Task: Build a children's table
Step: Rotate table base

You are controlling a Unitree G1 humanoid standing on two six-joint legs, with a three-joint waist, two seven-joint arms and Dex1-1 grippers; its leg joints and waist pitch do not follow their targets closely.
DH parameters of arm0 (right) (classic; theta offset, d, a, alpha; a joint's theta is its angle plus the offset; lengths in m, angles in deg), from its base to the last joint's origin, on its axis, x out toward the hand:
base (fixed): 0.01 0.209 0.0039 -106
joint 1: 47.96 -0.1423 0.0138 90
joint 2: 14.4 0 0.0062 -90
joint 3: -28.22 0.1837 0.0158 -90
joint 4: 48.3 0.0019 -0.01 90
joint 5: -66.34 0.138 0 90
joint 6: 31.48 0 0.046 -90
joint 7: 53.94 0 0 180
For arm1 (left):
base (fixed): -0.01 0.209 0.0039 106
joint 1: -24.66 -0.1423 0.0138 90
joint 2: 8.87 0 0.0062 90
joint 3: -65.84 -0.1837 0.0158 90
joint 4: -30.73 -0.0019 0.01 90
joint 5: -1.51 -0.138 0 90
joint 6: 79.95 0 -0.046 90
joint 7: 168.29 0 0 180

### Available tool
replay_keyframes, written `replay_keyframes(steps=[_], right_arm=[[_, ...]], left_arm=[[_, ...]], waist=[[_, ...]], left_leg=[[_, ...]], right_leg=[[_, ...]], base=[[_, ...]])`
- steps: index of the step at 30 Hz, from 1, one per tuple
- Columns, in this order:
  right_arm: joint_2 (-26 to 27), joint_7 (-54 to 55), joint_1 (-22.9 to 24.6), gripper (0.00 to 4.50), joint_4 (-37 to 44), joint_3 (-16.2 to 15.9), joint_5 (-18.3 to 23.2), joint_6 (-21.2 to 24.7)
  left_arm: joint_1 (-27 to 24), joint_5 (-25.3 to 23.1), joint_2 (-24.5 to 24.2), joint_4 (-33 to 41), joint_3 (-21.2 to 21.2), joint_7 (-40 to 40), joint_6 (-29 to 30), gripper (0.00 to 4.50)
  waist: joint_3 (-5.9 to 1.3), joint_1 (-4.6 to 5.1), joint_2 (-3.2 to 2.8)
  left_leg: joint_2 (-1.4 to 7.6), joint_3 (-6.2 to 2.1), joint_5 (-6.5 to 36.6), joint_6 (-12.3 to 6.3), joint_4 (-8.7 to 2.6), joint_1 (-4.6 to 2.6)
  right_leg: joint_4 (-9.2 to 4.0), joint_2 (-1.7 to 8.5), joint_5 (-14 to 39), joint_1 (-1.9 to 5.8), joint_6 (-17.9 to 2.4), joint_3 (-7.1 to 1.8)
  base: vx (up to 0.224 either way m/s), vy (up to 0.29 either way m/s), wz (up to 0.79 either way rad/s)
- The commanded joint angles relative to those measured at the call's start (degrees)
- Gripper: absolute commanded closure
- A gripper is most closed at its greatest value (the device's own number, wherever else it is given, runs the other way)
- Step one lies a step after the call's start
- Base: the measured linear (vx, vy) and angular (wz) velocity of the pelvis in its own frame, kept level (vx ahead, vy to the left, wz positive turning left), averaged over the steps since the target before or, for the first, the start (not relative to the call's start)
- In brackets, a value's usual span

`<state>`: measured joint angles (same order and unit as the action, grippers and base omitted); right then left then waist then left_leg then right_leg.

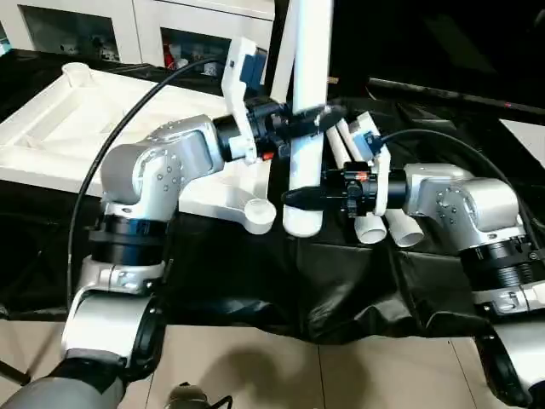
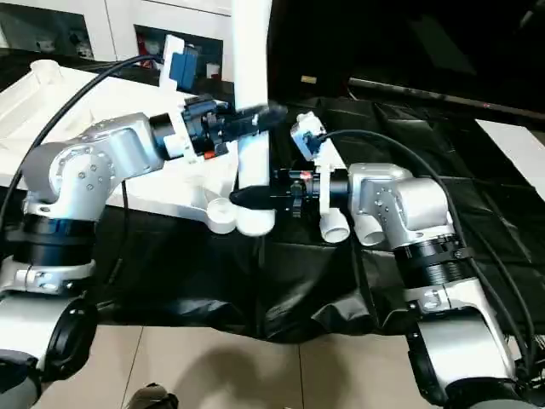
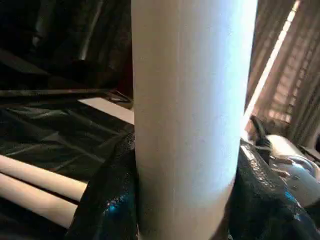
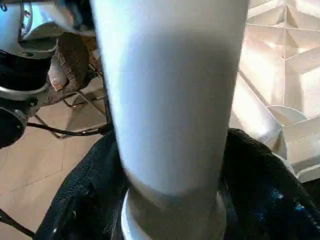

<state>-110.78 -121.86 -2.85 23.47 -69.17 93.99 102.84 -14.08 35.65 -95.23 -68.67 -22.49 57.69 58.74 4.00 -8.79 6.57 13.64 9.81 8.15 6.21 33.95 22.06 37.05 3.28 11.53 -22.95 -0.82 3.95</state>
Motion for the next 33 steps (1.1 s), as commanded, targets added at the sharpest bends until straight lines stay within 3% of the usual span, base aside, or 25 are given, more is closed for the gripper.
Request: replay_keyframes(steps=[1, 12, 24, 31, 33], right_arm=[[-0.32, -0.21, 0.32, 1.54, -0.41, 0.77, 0.95, 0.33], [-0.35, -1.47, 0.26, 1.54, -0.35, 0.55, 1.21, 0.73], [-0.07, -2.14, 0.45, 2.5, -1.01, 0.18, 1.27, 0.52], [0.47, -1.8, 0.81, 2.56, -1.1, 0.34, 1.33, 0.21], [0.91, -1.08, 0.99, 2.56, -1.03, 1.03, 1.57, -0.18]], left_arm=[[-0.08, 0.85, 0.14, 1.47, -1.4, 0.73, 0.5, 2.62], [-0.22, 0.37, -0.27, 1.24, -1.81, 1.05, 0.39, 2.62], [-0.09, 0.59, -0.39, 1.27, -1.85, 1.31, 0.33, 2.62], [0.01, 0.18, -0.15, 1.04, -1.8, 0.76, 0.09, 2.62], [0.17, 0.39, -0.03, 0.74, -1.4, 0.28, 0.68, 1.92]], waist=[[-4.73, -0.02, -0.49], [-4.77, -0.06, -0.47], [-4.81, -0.09, -0.54], [-4.84, -0.15, -0.8], [-4.84, -0.11, -0.73]], left_leg=[[-0.29, 0.51, 7.3, 2.36, -3.15, -1.12], [-0.29, 0.51, 7.0, 2.43, -3.14, -1.1], [-0.29, 0.49, 6.95, 2.5, -3.13, -1.11], [-0.29, 0.45, 7.18, 2.63, -3.13, -1.13], [-0.29, 0.48, 7.28, 2.67, -3.12, -1.13]], right_leg=[[-4.03, 4.02, 4.39, 3.37, -9.57, -2.39], [-3.98, 4.01, 3.9, 3.41, -9.44, -2.4], [-3.93, 4.01, 3.78, 3.43, -9.5, -2.38], [-3.9, 4.03, 3.61, 3.44, -9.64, -2.39], [-3.9, 4.01, 3.27, 3.42, -9.76, -2.4]], base=[[0.0, 0.0, 0.0], [0.0, 0.0, 0.0], [0.0, 0.0, 0.0], [0.0, 0.0, 0.0], [0.0, 0.0, 0.0]])
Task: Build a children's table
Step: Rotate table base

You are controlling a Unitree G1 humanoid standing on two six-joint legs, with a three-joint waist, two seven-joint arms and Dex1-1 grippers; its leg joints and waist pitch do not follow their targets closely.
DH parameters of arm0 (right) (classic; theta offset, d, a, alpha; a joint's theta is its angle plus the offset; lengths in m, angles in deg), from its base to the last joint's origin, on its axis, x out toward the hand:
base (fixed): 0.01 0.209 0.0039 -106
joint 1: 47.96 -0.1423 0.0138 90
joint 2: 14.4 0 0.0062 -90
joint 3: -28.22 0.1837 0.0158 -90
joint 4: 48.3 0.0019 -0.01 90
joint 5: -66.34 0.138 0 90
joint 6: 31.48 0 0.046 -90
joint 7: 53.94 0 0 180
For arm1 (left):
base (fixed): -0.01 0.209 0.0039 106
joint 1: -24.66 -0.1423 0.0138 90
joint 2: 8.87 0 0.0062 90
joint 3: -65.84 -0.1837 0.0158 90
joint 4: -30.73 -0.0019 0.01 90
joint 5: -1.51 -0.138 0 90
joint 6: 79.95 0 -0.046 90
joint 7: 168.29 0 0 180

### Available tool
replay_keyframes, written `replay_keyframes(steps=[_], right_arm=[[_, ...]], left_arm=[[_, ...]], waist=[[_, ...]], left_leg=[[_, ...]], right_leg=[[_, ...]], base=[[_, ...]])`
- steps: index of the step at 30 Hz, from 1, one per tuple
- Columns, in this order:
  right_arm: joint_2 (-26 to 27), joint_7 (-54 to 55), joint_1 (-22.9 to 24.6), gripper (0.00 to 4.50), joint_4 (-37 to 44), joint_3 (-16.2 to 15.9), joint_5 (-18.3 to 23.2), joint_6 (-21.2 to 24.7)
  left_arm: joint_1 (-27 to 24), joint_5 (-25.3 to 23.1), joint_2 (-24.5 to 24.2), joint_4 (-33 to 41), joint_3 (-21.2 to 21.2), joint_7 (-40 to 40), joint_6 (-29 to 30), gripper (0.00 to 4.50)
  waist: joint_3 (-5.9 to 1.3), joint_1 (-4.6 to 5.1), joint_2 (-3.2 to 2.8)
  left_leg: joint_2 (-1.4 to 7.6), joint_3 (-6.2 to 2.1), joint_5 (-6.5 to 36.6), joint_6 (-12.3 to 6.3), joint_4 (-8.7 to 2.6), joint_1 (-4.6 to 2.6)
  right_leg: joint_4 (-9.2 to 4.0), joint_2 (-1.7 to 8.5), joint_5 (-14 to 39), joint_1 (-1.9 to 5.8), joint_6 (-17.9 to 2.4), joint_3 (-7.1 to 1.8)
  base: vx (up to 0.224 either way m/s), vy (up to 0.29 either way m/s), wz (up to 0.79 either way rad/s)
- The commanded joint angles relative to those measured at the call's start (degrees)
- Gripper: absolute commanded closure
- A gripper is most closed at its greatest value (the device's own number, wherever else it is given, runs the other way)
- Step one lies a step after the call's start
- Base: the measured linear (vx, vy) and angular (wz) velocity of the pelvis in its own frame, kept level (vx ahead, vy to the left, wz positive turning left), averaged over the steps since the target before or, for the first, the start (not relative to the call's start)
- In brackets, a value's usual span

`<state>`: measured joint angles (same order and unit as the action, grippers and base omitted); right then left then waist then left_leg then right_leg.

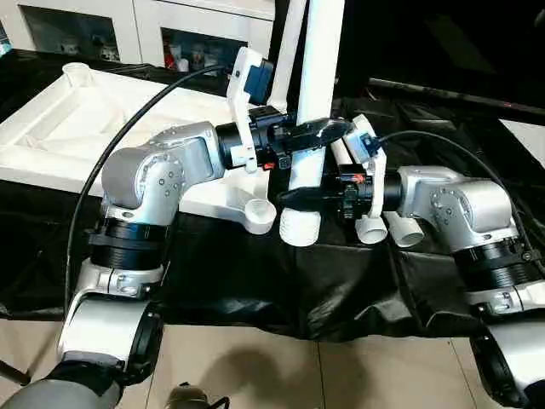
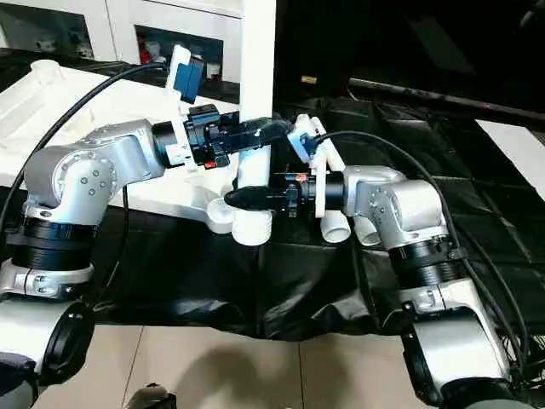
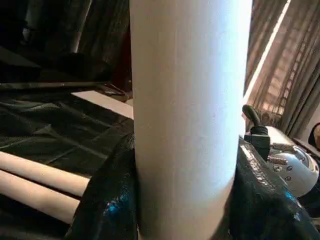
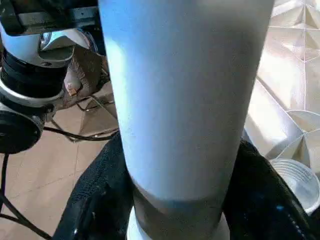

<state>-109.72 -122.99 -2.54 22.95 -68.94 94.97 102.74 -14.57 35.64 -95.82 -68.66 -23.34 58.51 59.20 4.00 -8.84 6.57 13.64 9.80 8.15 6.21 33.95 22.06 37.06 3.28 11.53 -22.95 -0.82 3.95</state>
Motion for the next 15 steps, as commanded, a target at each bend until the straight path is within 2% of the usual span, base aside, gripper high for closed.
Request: replay_keyframes(steps=[1, 3, 5, 6, 7, 8, 10, 11, 13, 14, 15], right_arm=[[0.36, 0.84, 0.85, 2.57, -0.47, 1.7, 0.91, -0.65], [2.27, 3.56, 1.24, 2.57, -0.33, 5.42, 2.73, -2.22], [2.87, 4.36, 1.34, 2.57, -0.15, 6.87, 3.64, -2.65], [3.41, 5.06, 1.46, 2.57, 0.19, 8.22, 4.64, -2.81], [4.39, 6.11, 1.82, 2.57, 1.06, 10.82, 6.64, -3.25], [5.02, 6.85, 2.51, 2.57, 2.39, 12.69, 8.01, -4.02], [5.27, 7.13, 3.16, 2.57, 3.59, 13.51, 8.65, -4.38], [5.63, 7.77, 4.08, 2.57, 5.29, 14.67, 9.34, -5.3], [5.91, 8.41, 4.43, 2.57, 5.93, 15.44, 9.49, -5.81], [5.92, 8.82, 4.67, 2.58, 6.41, 15.87, 9.49, -6.14], [5.92, 8.91, 4.72, 2.58, 6.51, 15.96, 9.49, -6.21]], left_arm=[[0.76, 0.95, 0.75, 0.51, 0.04, -0.81, 0.85, 1.92], [0.69, 1.85, 1.87, 0.3, 2.16, -2.25, -0.13, 1.9], [0.51, 1.13, 2.1, 0.35, 2.27, -2.4, -2.31, 1.48], [0.32, 1.36, 2.73, 0.5, 3.05, -2.79, -3.66, 1.48], [-0.19, 2.01, 4.22, 1.0, 4.78, -3.42, -6.87, 1.48], [-0.6, 2.78, 6.71, 1.4, 7.52, -5.9, -11.02, 1.48], [-0.44, 3.63, 8.95, 1.18, 10.16, -8.61, -14.23, 1.48], [0.79, 7.57, 11.37, 0.12, 14.83, -11.58, -15.21, 1.48], [1.46, 9.27, 12.4, -0.14, 16.96, -12.49, -15.94, 1.48], [1.72, 10.04, 12.57, -0.04, 17.83, -12.65, -16.29, 1.48], [1.77, 10.19, 12.6, -0.02, 18.01, -12.68, -16.36, 1.48]], waist=[[-4.87, -0.09, -0.91], [-4.89, -0.1, -0.84], [-4.96, -0.19, -1.03], [-4.93, -0.2, -0.97], [-4.9, -0.26, -0.96], [-4.96, -0.52, -1.33], [-5.04, -0.78, -1.17], [-5.02, -0.95, -1.74], [-5.02, -0.99, -1.42], [-5.07, -0.94, -1.44], [-5.0, -0.81, -1.83]], left_leg=[[-0.3, 0.46, 7.11, 2.63, -3.12, -1.17], [-0.29, 0.48, 7.41, 2.73, -3.09, -1.1], [-0.25, 0.44, 7.67, 2.69, -3.12, -1.18], [-0.26, 0.42, 7.64, 2.76, -3.15, -1.19], [-0.27, 0.45, 7.74, 2.71, -3.18, -1.21], [-0.2, 0.43, 8.72, 2.77, -3.09, -1.16], [-0.17, 0.42, 8.65, 2.66, -3.07, -1.31], [-0.23, 0.28, 8.48, 2.72, -3.09, -1.25], [-0.37, 0.34, 8.79, 2.51, -3.0, -1.11], [-0.42, 0.29, 9.11, 2.38, -3.05, -1.22], [-0.42, 0.29, 9.78, 2.58, -3.12, -1.26]], right_leg=[[-3.79, 3.97, 2.8, 3.39, -9.96, -2.39], [-3.83, 4.15, 2.79, 3.41, -10.34, -2.38], [-3.88, 4.06, 2.41, 3.47, -10.65, -2.36], [-3.86, 4.01, 2.37, 3.45, -10.55, -2.34], [-3.95, 4.01, 2.45, 3.47, -10.47, -2.36], [-4.11, 4.23, 1.93, 3.54, -10.82, -2.43], [-3.98, 4.11, 1.13, 3.59, -11.0, -2.36], [-3.87, 3.97, 0.12, 3.6, -10.83, -2.34], [-3.91, 3.99, -0.6, 3.76, -11.27, -2.35], [-3.97, 3.91, 0.58, 3.7, -10.91, -2.27], [-4.19, 3.84, 1.8, 3.63, -10.46, -2.28]], base=[[0.0, 0.0, 0.0], [0.0, 0.0, 0.0], [0.0, 0.0, 0.0], [0.0, 0.0, 0.0], [0.0, 0.0, 0.0], [0.0, 0.0, 0.0], [0.0, 0.0, 0.0], [0.0, 0.0, 0.0], [0.0, 0.0, 0.0], [0.0, 0.0, 0.0], [0.0, 0.0, 0.0]])
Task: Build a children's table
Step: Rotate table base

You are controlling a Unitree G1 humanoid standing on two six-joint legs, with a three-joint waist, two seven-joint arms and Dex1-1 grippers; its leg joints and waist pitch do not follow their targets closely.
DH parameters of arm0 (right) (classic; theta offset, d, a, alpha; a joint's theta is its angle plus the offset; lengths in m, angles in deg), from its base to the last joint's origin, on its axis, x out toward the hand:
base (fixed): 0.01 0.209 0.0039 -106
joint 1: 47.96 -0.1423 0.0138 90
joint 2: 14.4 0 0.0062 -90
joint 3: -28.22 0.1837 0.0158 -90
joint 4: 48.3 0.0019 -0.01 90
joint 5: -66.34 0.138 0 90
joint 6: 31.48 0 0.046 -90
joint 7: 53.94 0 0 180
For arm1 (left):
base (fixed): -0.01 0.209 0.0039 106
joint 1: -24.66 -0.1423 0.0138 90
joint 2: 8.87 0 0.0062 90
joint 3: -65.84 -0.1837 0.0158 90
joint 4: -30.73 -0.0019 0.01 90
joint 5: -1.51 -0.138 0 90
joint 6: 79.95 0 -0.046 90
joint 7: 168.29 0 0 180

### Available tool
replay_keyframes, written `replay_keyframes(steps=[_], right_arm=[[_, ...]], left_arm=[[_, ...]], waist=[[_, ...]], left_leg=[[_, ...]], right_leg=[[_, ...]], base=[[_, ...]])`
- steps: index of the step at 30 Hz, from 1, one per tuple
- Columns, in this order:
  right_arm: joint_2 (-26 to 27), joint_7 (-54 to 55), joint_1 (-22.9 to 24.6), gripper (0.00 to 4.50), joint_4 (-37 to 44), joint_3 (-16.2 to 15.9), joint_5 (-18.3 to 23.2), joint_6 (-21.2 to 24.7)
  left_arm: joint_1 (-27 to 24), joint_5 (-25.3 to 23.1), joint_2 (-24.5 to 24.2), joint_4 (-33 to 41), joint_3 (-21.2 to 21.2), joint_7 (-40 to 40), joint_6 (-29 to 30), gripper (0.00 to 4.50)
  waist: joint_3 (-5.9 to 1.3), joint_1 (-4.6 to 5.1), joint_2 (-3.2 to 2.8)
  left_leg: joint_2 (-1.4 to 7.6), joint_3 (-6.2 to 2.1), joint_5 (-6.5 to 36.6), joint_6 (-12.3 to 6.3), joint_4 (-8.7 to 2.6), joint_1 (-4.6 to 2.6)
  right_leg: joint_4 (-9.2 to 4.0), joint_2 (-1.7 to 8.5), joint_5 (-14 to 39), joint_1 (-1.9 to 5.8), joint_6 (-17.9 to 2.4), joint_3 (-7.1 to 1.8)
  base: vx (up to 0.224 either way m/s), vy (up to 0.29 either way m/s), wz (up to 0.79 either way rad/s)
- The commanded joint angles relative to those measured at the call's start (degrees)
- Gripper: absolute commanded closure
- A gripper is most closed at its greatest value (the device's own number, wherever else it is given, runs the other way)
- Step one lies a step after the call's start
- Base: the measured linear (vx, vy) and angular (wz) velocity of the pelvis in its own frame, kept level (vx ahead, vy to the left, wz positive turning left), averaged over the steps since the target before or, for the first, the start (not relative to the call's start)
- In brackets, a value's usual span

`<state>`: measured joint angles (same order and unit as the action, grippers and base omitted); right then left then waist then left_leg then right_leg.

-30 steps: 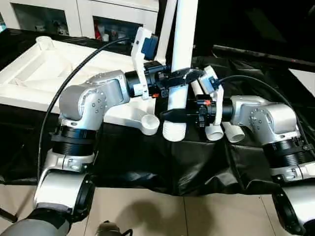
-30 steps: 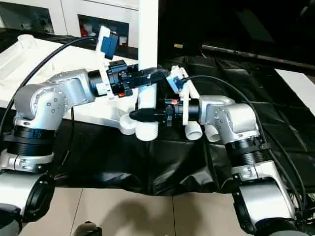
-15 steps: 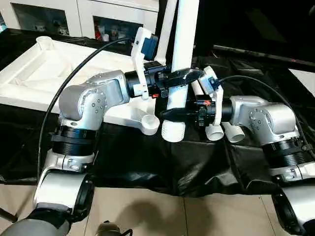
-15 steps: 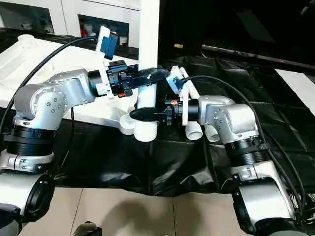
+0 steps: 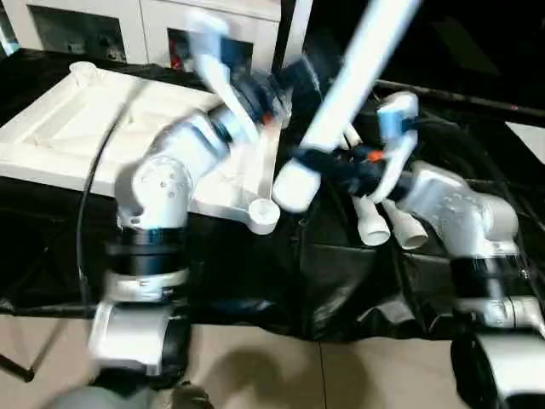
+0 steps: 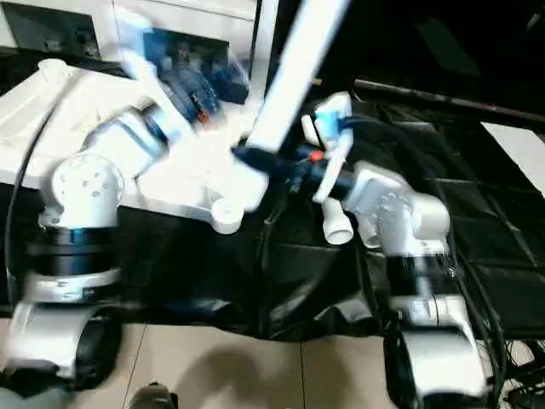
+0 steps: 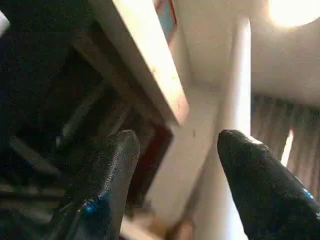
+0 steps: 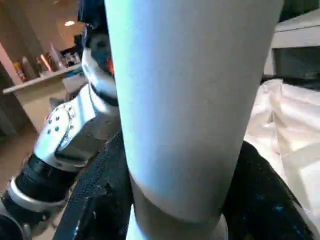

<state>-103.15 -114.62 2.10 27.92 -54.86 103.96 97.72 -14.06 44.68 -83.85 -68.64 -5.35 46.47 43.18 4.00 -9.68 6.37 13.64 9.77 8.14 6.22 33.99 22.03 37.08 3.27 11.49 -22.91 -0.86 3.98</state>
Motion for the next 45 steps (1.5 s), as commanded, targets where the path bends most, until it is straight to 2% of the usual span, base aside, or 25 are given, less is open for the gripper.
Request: replay_keyframes(steps=[1, 7, 17, 22, 23, 24, 26, 27, 29, 30, 31, 32, 33, 34, 35, 36, 37, 38, 39, 40, 41, 42, 43, 44, 45], right_arm=[[-0.55, 4.0, 1.19, 2.58, 3.48, 3.48, -0.53, -3.28], [-1.9, 26.0, 6.89, 2.59, 5.67, 1.66, -18.99, -13.29], [7.34, 47.23, 27.1, 2.59, 19.14, 3.81, -29.32, -19.67], [7.85, 48.84, 26.17, 2.59, 17.7, 1.47, -30.61, -23.73], [7.85, 48.84, 26.17, 2.59, 17.7, 1.47, -30.61, -23.73], [8.03, 48.55, 26.05, 2.59, 17.79, 1.44, -30.67, -23.73], [7.1, 46.45, 25.85, 2.59, 17.75, 0.69, -30.7, -23.83], [6.87, 45.83, 25.66, 2.59, 17.6, 0.57, -30.44, -23.81], [6.58, 45.28, 25.43, 2.59, 17.35, 0.39, -30.0, -23.9], [5.88, 44.25, 25.02, 2.59, 16.81, -0.18, -29.69, -24.08], [5.25, 43.53, 24.51, 2.59, 16.17, -0.84, -29.86, -24.76], [5.0, 42.87, 23.76, 2.59, 15.25, -1.18, -29.69, -25.19], [4.97, 42.73, 23.57, 2.59, 15.03, -1.23, -29.65, -25.28], [4.88, 42.24, 23.03, 2.59, 14.11, -1.43, -29.73, -25.74], [4.81, 41.84, 22.81, 2.59, 13.49, -1.66, -29.85, -26.15], [4.76, 41.57, 22.67, 2.59, 13.07, -1.83, -29.92, -26.43], [4.9, 41.38, 22.62, 2.59, 12.83, -1.78, -29.68, -26.48], [5.39, 41.06, 22.47, 2.59, 12.44, -1.48, -28.8, -26.24], [5.89, 40.81, 22.56, 2.59, 12.09, -1.37, -28.07, -26.15], [6.25, 40.63, 22.52, 2.59, 11.59, -1.35, -27.54, -26.11], [6.47, 40.66, 22.73, 2.59, 11.06, -1.71, -27.33, -26.14], [6.77, 40.46, 22.99, 2.59, 10.98, -1.83, -26.87, -25.87], [7.07, 40.31, 23.26, 2.59, 11.02, -1.9, -26.45, -25.65], [7.58, 40.16, 23.84, 2.59, 11.06, -1.93, -26.07, -25.68], [7.69, 40.15, 23.98, 2.59, 11.04, -1.94, -26.05, -25.78]], left_arm=[[1.71, 0.84, -0.7, -0.18, 1.29, -1.67, -1.12, 1.48], [-4.75, -28.02, -12.08, -4.0, -10.09, -12.68, -14.87, 1.48], [-22.09, -38.28, -16.69, -1.24, -6.66, -25.52, -22.38, 1.48], [-24.97, -38.78, -15.64, 0.51, -9.66, -24.32, -21.69, 1.48], [-24.97, -38.78, -15.64, 0.51, -9.66, -24.32, -21.69, 1.48], [-25.46, -39.05, -15.53, 0.62, -10.12, -24.13, -22.1, 1.48], [-26.75, -38.85, -14.85, 1.4, -10.6, -23.73, -22.14, 1.48], [-27.13, -38.72, -14.51, 1.64, -10.59, -23.93, -21.84, 1.48], [-27.62, -38.61, -14.04, 1.97, -10.54, -24.26, -21.45, 1.48], [-28.48, -40.17, -14.18, 2.41, -11.46, -25.08, -21.71, 1.48], [-29.48, -41.06, -13.87, 3.1, -12.24, -25.65, -22.05, 1.48], [-30.43, -41.78, -13.59, 3.86, -13.24, -26.3, -22.58, 1.48], [-30.65, -41.91, -13.51, 4.04, -13.47, -26.45, -22.7, 1.48], [-30.88, -41.59, -13.0, 4.48, -13.72, -26.69, -22.19, 1.48], [-31.03, -41.55, -12.71, 4.71, -13.82, -26.83, -21.98, 1.48], [-31.15, -41.55, -12.52, 4.87, -13.89, -26.93, -21.87, 1.48], [-31.3, -41.67, -12.4, 5.0, -13.98, -26.98, -21.91, 1.48], [-31.5, -41.7, -12.21, 5.0, -14.17, -26.81, -22.56, 1.48], [-31.55, -41.62, -11.87, 4.83, -14.07, -27.04, -21.92, 1.48], [-31.42, -41.61, -11.61, 4.48, -13.99, -27.2, -21.44, 1.48], [-31.34, -41.87, -11.63, 4.1, -14.16, -26.96, -21.34, 1.48], [-31.08, -42.04, -11.71, 3.43, -14.23, -26.88, -21.46, 1.48], [-30.87, -42.26, -11.89, 2.85, -14.35, -26.78, -21.77, 1.48], [-30.61, -42.69, -12.56, 2.06, -15.04, -26.44, -22.17, 1.48], [-30.59, -42.81, -12.78, 1.93, -15.29, -26.32, -22.29, 1.48]], waist=[[-5.0, 0.03, -1.62], [-4.92, 0.09, -4.18], [-4.9, 1.54, -4.91], [-4.38, -0.25, -3.85], [-4.23, -0.65, -4.12], [-4.28, -0.31, -4.19], [-4.53, 0.72, -5.28], [-5.13, 2.28, -6.31], [-5.0, 5.81, -7.09], [-4.6, 5.67, -6.0], [-4.63, 6.09, -6.54], [-4.31, 5.99, -5.86], [-4.35, 6.08, -5.0], [-4.52, 6.26, -4.62], [-4.63, 7.15, -6.07], [-4.17, 7.23, -8.37], [-3.98, 6.82, -8.38], [-4.72, 6.04, -8.21], [-4.98, 4.39, -8.56], [-5.7, 3.61, -7.94], [-6.94, 3.45, -3.58], [-6.39, 3.23, -2.0], [-4.32, 0.7, -2.59], [-3.05, -0.88, -3.96], [-2.17, -0.81, -4.33]], left_leg=[[-0.42, 0.3, 9.91, 2.7, -3.16, -1.24], [-0.5, -0.39, 10.58, 5.77, -3.68, -1.77], [-0.78, 0.15, 14.34, 2.11, -3.77, -1.16], [-1.28, -0.83, 10.64, -6.93, 0.96, 0.82], [-0.37, -2.73, 8.96, -8.13, 2.72, 1.81], [-0.39, -2.89, 8.21, -8.69, 1.96, 1.78], [-1.21, -1.51, 9.09, -10.97, -1.37, 0.03], [-2.0, -0.39, 8.89, -14.35, -3.03, -2.54], [-2.52, 0.05, 10.24, -21.03, -5.49, -4.51], [-4.48, -3.11, 9.06, -26.96, -7.31, -1.5], [-3.95, -5.59, 6.66, -31.13, -6.62, -2.66], [-2.91, -6.15, 9.95, -29.32, -6.42, -1.89], [-2.11, -7.63, 21.19, -20.49, -6.92, 0.4], [-2.48, -8.12, 26.54, -15.68, -6.59, 1.08], [-1.76, -10.71, 40.67, -5.26, -7.75, 1.11], [-1.36, -15.32, 56.44, 6.83, -12.93, 1.27], [-2.42, -15.5, 59.53, 10.63, -13.66, 1.85], [-0.56, -11.97, 58.4, 12.77, -11.65, 0.48], [-1.68, -10.56, 57.22, 11.92, -12.64, 2.18], [-1.82, -9.94, 53.29, 9.59, -11.73, 1.82], [-4.29, -7.42, 39.17, 7.91, -7.43, 0.31], [-6.41, -7.39, 25.63, 5.46, 4.28, -1.16], [-8.62, -6.08, 8.9, -3.49, 6.73, 5.08], [-7.82, -6.3, 5.57, -4.63, 6.58, 6.1], [-4.28, -7.49, 5.14, -3.16, 6.52, 3.48]], right_leg=[[-4.19, 3.86, 2.24, 3.57, -10.27, -2.3], [-4.74, 3.92, 7.86, 3.21, -2.44, -2.37], [-5.17, 4.38, 8.06, 3.03, -6.1, -2.88], [-8.96, 12.69, 26.22, 4.45, -3.18, -8.04], [-9.65, 15.28, 33.09, 4.35, -2.46, -9.17], [-9.66, 14.62, 32.76, 4.36, -3.25, -8.28], [-7.97, 8.9, 26.75, 2.68, -4.79, -5.15], [-5.86, 4.92, 18.39, 1.29, -5.21, -2.72], [-0.46, 0.19, 10.04, -1.46, -2.7, 2.06], [1.54, -0.87, 7.65, 0.91, -0.82, 4.17], [1.38, -0.25, 7.03, -0.03, 0.62, 3.72], [0.24, 1.29, 7.45, 0.09, -1.21, 2.88], [-1.73, 5.2, 9.3, 1.99, -7.84, 0.97], [-2.22, 6.39, 10.15, 2.6, -10.9, 0.67], [-0.92, 5.06, 13.2, 3.15, -13.13, 1.94], [4.74, -0.1, 12.76, 3.58, -8.6, 3.23], [6.84, -2.29, 11.33, 3.75, -6.18, 3.36], [7.16, -2.22, 8.52, 1.85, -3.73, 2.76], [7.4, -2.36, 8.53, 3.11, -3.71, 2.38], [5.75, -1.88, 10.06, 2.82, -3.96, 1.46], [-0.17, 4.22, 17.12, 1.57, -9.63, -2.18], [-7.24, 12.07, 23.41, -1.06, -13.82, -5.08], [-8.65, 9.91, 21.06, 5.34, -7.8, -7.19], [-8.45, 10.53, 18.48, 7.05, -5.07, -8.08], [-9.01, 12.59, 26.58, 5.1, -3.74, -6.68]], base=[[0.0, 0.0, 0.0], [0.0, 0.0, 0.0], [0.0, 0.0, 0.0], [-0.005, 0.021, -0.01], [-0.025, 0.17, -0.1], [-0.025, 0.17, -0.1], [-0.021, 0.217, 0.01], [-0.019, 0.226, 0.07], [-0.034, 0.23, 0.11], [-0.047, 0.226, 0.12], [-0.073, 0.164, 0.4], [-0.091, 0.112, 0.64], [-0.091, 0.112, 0.64], [-0.099, 0.09, 0.61], [-0.108, 0.046, 0.54], [-0.108, 0.046, 0.54], [-0.113, 0.018, 0.56], [-0.101, -0.054, 0.45], [-0.101, -0.054, 0.45], [-0.109, -0.157, 0.25], [-0.093, -0.162, 0.13], [-0.093, -0.162, 0.13], [0.039, -0.15, 0.01], [0.015, -0.093, -0.06], [0.015, -0.093, -0.06]])
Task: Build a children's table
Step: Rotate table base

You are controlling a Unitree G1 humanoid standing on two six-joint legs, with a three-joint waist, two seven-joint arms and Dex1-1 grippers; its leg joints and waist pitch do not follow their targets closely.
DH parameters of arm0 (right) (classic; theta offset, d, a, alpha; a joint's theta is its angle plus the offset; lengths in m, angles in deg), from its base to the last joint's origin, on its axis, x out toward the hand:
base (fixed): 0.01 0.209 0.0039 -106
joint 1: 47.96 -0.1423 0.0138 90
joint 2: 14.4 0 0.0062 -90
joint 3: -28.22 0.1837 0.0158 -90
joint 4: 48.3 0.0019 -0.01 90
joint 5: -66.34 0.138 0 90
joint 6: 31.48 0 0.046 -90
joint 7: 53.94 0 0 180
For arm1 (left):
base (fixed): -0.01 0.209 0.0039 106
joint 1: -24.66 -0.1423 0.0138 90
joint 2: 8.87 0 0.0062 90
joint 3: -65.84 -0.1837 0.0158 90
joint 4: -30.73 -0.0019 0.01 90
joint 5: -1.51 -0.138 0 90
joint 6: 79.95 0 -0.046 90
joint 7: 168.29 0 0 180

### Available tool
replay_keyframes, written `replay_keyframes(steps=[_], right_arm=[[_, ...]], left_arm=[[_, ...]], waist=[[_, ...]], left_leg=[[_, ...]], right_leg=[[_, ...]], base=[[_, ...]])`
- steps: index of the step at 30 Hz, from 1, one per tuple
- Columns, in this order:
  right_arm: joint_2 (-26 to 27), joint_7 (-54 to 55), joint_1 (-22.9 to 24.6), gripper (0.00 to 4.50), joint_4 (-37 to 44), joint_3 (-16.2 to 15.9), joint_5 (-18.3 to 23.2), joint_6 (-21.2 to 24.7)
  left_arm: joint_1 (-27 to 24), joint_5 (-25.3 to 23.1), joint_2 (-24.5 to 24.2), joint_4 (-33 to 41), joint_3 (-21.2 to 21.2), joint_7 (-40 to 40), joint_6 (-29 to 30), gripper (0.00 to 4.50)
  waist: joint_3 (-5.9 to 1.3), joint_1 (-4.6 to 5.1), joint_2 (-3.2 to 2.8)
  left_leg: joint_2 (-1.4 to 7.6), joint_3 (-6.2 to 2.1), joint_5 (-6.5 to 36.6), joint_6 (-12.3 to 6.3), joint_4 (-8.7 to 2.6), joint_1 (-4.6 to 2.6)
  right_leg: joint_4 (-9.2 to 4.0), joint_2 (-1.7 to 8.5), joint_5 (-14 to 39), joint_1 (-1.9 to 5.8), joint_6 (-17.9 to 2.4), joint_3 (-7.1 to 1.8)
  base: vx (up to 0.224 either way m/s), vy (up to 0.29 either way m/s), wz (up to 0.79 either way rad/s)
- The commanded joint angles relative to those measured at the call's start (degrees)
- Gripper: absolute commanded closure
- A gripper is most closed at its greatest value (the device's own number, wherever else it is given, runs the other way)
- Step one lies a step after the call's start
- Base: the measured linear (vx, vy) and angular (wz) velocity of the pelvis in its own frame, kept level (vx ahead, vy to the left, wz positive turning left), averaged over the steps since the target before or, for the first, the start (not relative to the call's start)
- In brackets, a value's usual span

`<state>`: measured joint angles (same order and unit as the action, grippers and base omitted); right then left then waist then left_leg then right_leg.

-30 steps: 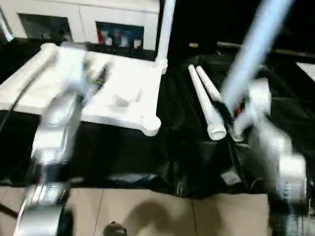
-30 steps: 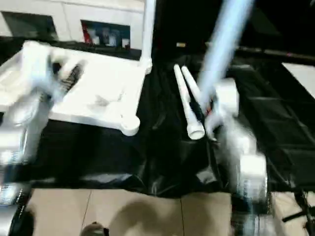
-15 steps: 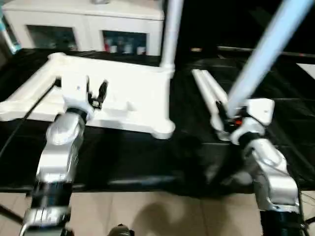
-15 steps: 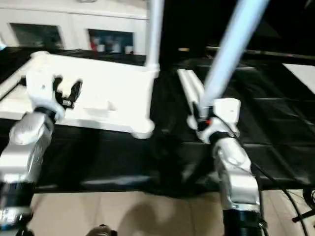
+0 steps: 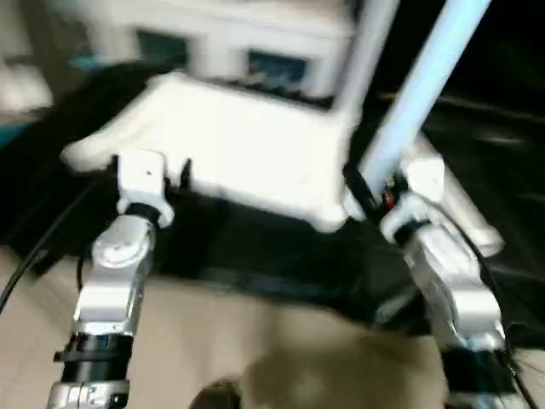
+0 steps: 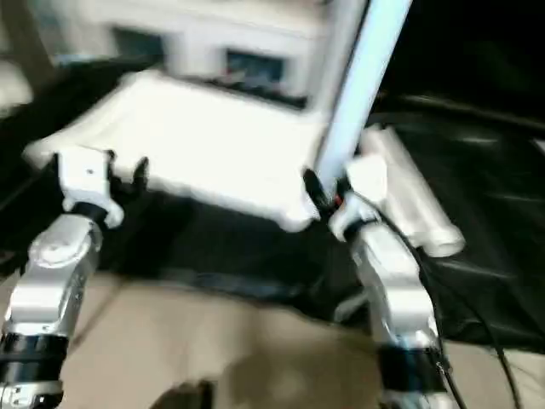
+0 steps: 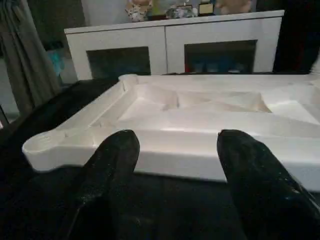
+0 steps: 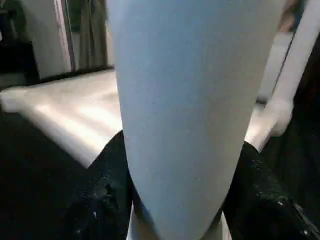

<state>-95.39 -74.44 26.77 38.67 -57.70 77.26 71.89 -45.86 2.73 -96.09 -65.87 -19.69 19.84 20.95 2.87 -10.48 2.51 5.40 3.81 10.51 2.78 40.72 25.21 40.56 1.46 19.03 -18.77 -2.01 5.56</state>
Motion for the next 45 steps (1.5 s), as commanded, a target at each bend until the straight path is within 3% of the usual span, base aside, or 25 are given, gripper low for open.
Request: replay_keyframes(steps=[1, 2, 5, 8, 10, 12, 13, 14, 16, 17, 18, 21, 22, 23, 24, 27, 29, 30, 31, 34, 37, 38, 39, 42, 45], right_arm=[[0.04, 0.14, -0.18, 2.59, 0.21, 0.72, 0.35, -0.19], [0.09, 0.2, 0.01, 2.59, 0.09, 0.62, 0.18, -0.34], [0.62, 0.84, 1.17, 2.59, 0.2, 0.95, 0.45, -0.71], [0.79, 1.65, 2.09, 2.59, 0.42, 1.24, 0.72, -0.99], [0.82, 1.71, 2.64, 2.59, 0.62, 1.11, 0.91, -1.17], [0.77, 1.6, 2.76, 2.59, 0.73, 0.85, 0.74, -1.32], [0.77, 1.5, 2.64, 2.59, 0.83, 0.7, 0.54, -1.38], [0.81, 1.47, 2.57, 2.59, 0.78, 0.7, 0.48, -1.41], [0.84, 1.51, 2.37, 2.59, 0.86, 0.85, 0.47, -1.36], [0.84, 1.55, 2.33, 2.59, 0.93, 0.89, 0.51, -1.36], [0.75, 1.67, 2.2, 2.59, 0.84, 0.88, 0.63, -1.43], [0.45, 1.64, 2.02, 2.59, 0.63, 0.48, 0.75, -1.65], [0.36, 1.56, 1.96, 2.59, 0.54, 0.35, 0.68, -1.7], [0.35, 1.46, 1.83, 2.59, 0.45, 0.21, 0.58, -1.73], [0.36, 1.37, 1.73, 2.59, 0.42, 0.14, 0.53, -1.72], [0.21, 0.93, 1.3, 2.59, 0.15, -0.18, 0.42, -1.69], [-0.11, 0.75, 1.02, 2.59, -0.13, -0.58, 0.0, -1.77], [-0.53, 0.46, 0.86, 2.59, -0.27, -1.18, -0.57, -1.75], [-0.83, 0.24, 0.76, 2.59, -0.37, -1.6, -0.98, -1.73], [-1.48, -0.99, 1.01, 2.59, -0.38, -2.87, -1.29, -1.35], [-1.88, -1.66, 1.24, 2.59, -0.49, -3.73, -1.32, -1.56], [-2.0, -1.79, 1.19, 2.59, -0.66, -3.86, -1.11, -1.5], [-2.28, -2.01, 1.15, 2.59, -0.8, -4.18, -1.31, -1.66], [-2.98, -3.09, 1.17, 2.59, -1.11, -5.29, -2.13, -2.21], [-3.26, -4.08, 1.29, 2.59, -1.16, -6.54, -3.06, -2.97]], left_arm=[[1.18, -0.21, -0.48, -0.95, -1.12, 1.25, -0.37, 1.48], [1.19, 0.16, -0.41, -1.01, -1.16, 1.71, -0.51, 1.48], [1.5, 0.62, -0.36, -1.22, -2.24, 3.6, -0.43, 1.48], [2.09, 0.39, -0.32, -1.88, -2.7, 4.79, -0.02, 1.48], [2.54, 0.19, -0.35, -2.63, -3.04, 4.98, -0.1, 1.48], [2.83, 0.33, -0.35, -3.13, -3.19, 4.97, -0.11, 1.48], [3.0, 0.39, -0.26, -3.54, -3.15, 4.8, 0.11, 1.48], [3.07, 0.37, -0.23, -3.7, -3.12, 4.79, 0.12, 1.48], [2.98, 0.26, -0.18, -3.97, -3.12, 4.92, -0.22, 1.48], [2.93, 0.22, -0.12, -4.01, -3.08, 4.92, -0.25, 1.48], [2.93, 0.2, -0.04, -4.21, -3.13, 5.21, -0.31, 1.48], [3.18, 0.21, 0.07, -4.73, -3.26, 5.25, -0.59, 1.48], [3.21, 0.17, 0.07, -4.81, -3.3, 5.22, -0.6, 1.48], [3.26, 0.3, 0.19, -4.92, -3.25, 5.1, -0.61, 1.48], [3.27, 0.31, 0.2, -4.93, -3.26, 5.03, -0.64, 1.48], [3.17, 0.26, 0.35, -4.92, -3.11, 4.96, -0.84, 1.48], [3.07, 0.14, 0.35, -4.89, -3.1, 4.91, -0.79, 1.48], [3.04, 0.11, 0.28, -4.88, -3.21, 4.85, -0.82, 1.48], [3.01, 0.1, 0.23, -4.87, -3.29, 4.82, -0.84, 1.48], [2.69, 0.23, 0.4, -4.71, -3.21, 4.75, -0.96, 1.48], [2.38, 0.21, 0.57, -4.55, -2.98, 4.7, -0.9, 1.48], [2.25, 0.17, 0.66, -4.45, -2.84, 4.66, -0.84, 1.48], [2.23, 0.09, 0.7, -4.45, -2.81, 4.63, -0.83, 1.48], [2.17, 0.09, 0.69, -4.43, -2.91, 4.35, -0.75, 1.48], [1.94, 0.25, 0.44, -4.11, -3.02, 4.23, -0.71, 1.48]], waist=[[-2.08, 0.21, -1.05], [-3.55, 1.61, -2.37], [-2.71, 3.85, -3.34], [-0.79, 3.81, -0.4], [0.08, 4.01, -1.64], [-0.46, 5.45, -3.26], [-1.52, 7.64, -4.9], [-1.93, 9.01, -3.83], [-2.2, 9.54, -2.47], [-1.98, 8.17, -1.33], [-2.79, 6.32, -1.08], [-4.0, 5.94, -1.62], [-4.79, 8.08, -4.2], [-5.88, 11.04, -4.97], [-6.89, 12.16, -4.11], [-6.27, 11.14, -2.0], [-4.6, 10.12, 1.47], [-3.89, 8.01, 5.12], [-4.28, 6.99, 3.55], [-3.39, 6.54, 0.86], [-2.67, 7.56, -3.17], [-3.57, 11.12, -4.97], [-4.53, 11.58, -4.46], [-4.88, 9.87, -3.8], [-3.83, 9.9, -0.11]], left_leg=[[6.26, -1.57, 7.04, 1.97, -3.77, -2.65], [11.89, -4.12, 16.84, 2.02, -9.33, -6.78], [10.43, -2.78, 34.84, 3.15, -12.65, -6.22], [6.49, 2.01, 32.38, 2.53, -6.57, -7.43], [6.67, 3.33, 22.53, -0.39, -4.03, -8.95], [8.17, 2.86, 30.95, 1.43, -8.46, -8.16], [9.59, 0.21, 50.12, 3.53, -16.38, -7.99], [10.72, -3.19, 49.42, 1.5, -15.97, -12.3], [9.35, -3.01, 44.55, 0.24, -14.79, -10.7], [5.96, 1.4, 30.92, 0.16, -10.67, -4.29], [5.54, 2.49, 13.36, -3.93, -4.59, -2.05], [5.57, 2.66, -0.77, -6.94, -5.63, -0.63], [6.95, -0.19, -6.49, -12.07, -9.53, -5.95], [11.64, -6.62, -7.48, -23.9, -9.6, -15.75], [13.22, -8.71, -13.29, -29.79, -9.35, -16.8], [10.02, -8.22, -31.52, -30.99, -9.03, -15.12], [2.67, -1.51, -8.64, -21.78, -9.22, -10.6], [-2.39, 1.91, 7.86, -15.3, -4.18, -4.93], [-1.05, 0.88, 9.09, -9.4, 0.5, -3.44], [3.26, -0.12, 0.13, -4.13, 1.09, -0.64], [5.76, 0.88, 0.97, -8.31, -5.83, -0.98], [10.43, -5.23, 19.0, -10.95, -11.59, -9.63], [11.43, -6.65, 17.89, -12.54, -11.12, -11.95], [8.71, -4.75, -1.56, -16.26, -8.63, -12.4], [8.74, -1.44, 0.38, -20.37, -11.43, -9.9]], right_leg=[[-11.17, 11.19, 21.03, 1.66, -3.77, -5.5], [-7.07, 6.52, 9.19, -0.83, -4.78, -3.61], [-5.53, 6.68, 2.56, -0.16, -5.78, -2.57], [-16.16, 12.42, 48.14, 2.31, -0.52, -2.75], [-19.57, 13.53, 52.82, 3.74, 1.64, 0.78], [-16.47, 9.34, 40.77, 6.53, 3.25, 5.21], [-3.38, 2.15, 6.97, 6.6, 1.82, 3.79], [-3.88, 4.0, 6.91, 2.81, 0.36, 0.41], [-7.54, 6.08, 10.51, 4.18, -0.17, -1.32], [-12.95, 10.39, 20.73, 8.59, -1.62, -3.91], [-15.53, 14.7, 25.77, 10.75, -3.63, -6.51], [-14.08, 9.87, 16.09, 10.9, -4.97, -2.84], [-8.94, 2.54, 1.38, 7.69, -1.42, 1.59], [-1.07, 1.86, 4.74, -2.2, 0.73, 1.31], [0.63, 2.54, 6.12, -3.89, 2.88, 0.56], [2.03, 4.4, -2.83, -8.44, 8.46, -3.2], [-6.68, 5.41, -13.15, -4.18, 2.93, -6.36], [-12.2, 7.76, 3.99, 2.64, 7.3, -11.19], [-11.93, 12.26, 15.41, 5.21, 2.05, -13.28], [-13.67, 16.73, 11.08, 5.19, -3.04, -3.5], [-15.52, 12.5, 19.62, 8.92, -4.68, 5.61], [-2.46, 1.79, 10.61, 1.08, -2.98, 4.44], [-0.46, 1.98, 7.26, -1.3, -2.73, 2.8], [2.74, 1.52, 0.55, -6.51, 4.97, 0.17], [-0.52, 3.73, -8.67, -6.55, 3.88, -2.53]], base=[[-0.127, 0.009, -0.07], [-0.159, 0.043, 0.01], [-0.123, 0.044, -0.01], [-0.029, 0.021, -0.08], [-0.006, 0.037, -0.2], [0.057, 0.098, -0.24], [0.075, 0.105, -0.3], [0.066, 0.045, -0.24], [0.074, 0.016, -0.23], [0.07, -0.011, -0.18], [0.07, -0.011, -0.18], [0.145, 0.014, -0.06], [0.242, 0.037, -0.03], [0.269, 0.003, -0.14], [0.269, 0.003, -0.14], [0.154, -0.065, -0.39], [0.12, -0.086, -0.1], [0.112, -0.096, 0.05], [0.125, -0.091, 0.05], [0.136, -0.052, -0.05], [0.155, 0.095, 0.23], [0.214, 0.119, 0.14], [0.214, 0.119, 0.14], [0.164, 0.07, 0.12], [0.095, 0.009, -0.01]])
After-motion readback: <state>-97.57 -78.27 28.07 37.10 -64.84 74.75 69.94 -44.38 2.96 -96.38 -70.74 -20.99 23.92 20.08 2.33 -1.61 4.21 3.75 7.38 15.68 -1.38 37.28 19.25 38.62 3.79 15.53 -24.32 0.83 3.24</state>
